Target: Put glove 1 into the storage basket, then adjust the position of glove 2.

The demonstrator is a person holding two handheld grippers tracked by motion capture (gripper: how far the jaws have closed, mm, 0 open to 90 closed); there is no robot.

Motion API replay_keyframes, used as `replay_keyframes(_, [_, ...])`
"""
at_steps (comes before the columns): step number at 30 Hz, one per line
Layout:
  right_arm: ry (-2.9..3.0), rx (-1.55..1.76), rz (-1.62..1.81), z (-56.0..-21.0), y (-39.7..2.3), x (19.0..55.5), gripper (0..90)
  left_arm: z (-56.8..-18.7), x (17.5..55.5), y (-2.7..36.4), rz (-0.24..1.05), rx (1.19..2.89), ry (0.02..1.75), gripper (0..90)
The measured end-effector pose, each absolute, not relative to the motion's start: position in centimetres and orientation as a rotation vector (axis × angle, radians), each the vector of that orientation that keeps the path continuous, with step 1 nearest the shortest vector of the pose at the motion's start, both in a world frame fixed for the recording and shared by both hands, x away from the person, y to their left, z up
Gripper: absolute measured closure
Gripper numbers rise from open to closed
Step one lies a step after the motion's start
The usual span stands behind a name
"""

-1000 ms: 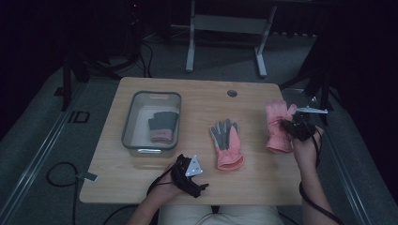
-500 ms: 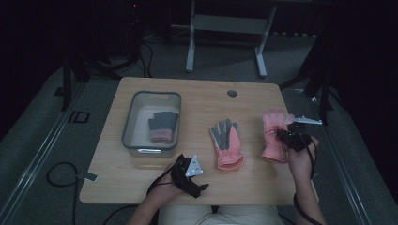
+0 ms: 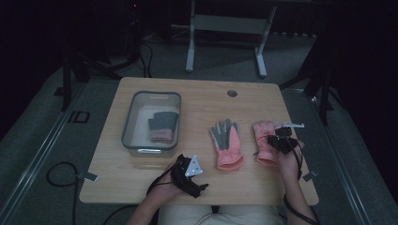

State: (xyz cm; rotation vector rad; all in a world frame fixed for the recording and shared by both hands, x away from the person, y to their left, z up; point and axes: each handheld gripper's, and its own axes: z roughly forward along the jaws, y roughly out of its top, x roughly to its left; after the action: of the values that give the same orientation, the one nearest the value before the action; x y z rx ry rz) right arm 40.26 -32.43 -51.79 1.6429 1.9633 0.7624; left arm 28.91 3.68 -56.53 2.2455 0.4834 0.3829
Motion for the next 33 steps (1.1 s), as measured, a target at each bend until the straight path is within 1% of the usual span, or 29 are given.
replay_keyframes(4, [1.992,1.617,0.771,-51.4,-32.5,40.4,75.8,-56.6,28.9,3.7,0.383,2.245,0.483,1.8])
replay_keyframes(6, [2.003,1.589,0.781,-50.9,-32.7,40.3,74.1,-56.6,28.9,3.7,0.384,2.247,0.483,1.8])
replay_keyframes(9, [2.029,1.539,0.791,-50.0,-33.0,40.0,67.0,-56.6,29.0,3.7,0.387,2.247,0.484,1.8])
replay_keyframes(10, [2.043,1.519,0.801,-49.6,-33.1,39.9,65.9,-56.6,29.0,3.7,0.391,2.254,0.477,1.8])
replay_keyframes(16, [2.091,1.433,0.822,-48.3,-33.6,39.7,63.8,-56.5,29.0,3.7,0.382,2.251,0.476,1.8])
replay_keyframes(21, [2.15,1.354,0.823,-47.8,-34.2,39.7,62.6,-56.5,29.0,3.7,0.383,2.25,0.475,1.8])
replay_keyframes(25, [2.196,1.306,0.814,-48.0,-34.2,39.4,60.9,-56.5,29.0,3.7,0.384,2.252,0.478,1.8])
replay_keyframes(29, [2.225,1.281,0.799,-48.6,-34.1,39.5,53.7,-56.5,29.0,3.8,0.385,2.244,0.48,1.8])
replay_keyframes(33, [2.237,1.292,0.772,-49.4,-33.9,39.9,53.3,-56.5,29.0,3.8,0.386,2.252,0.476,1.8])
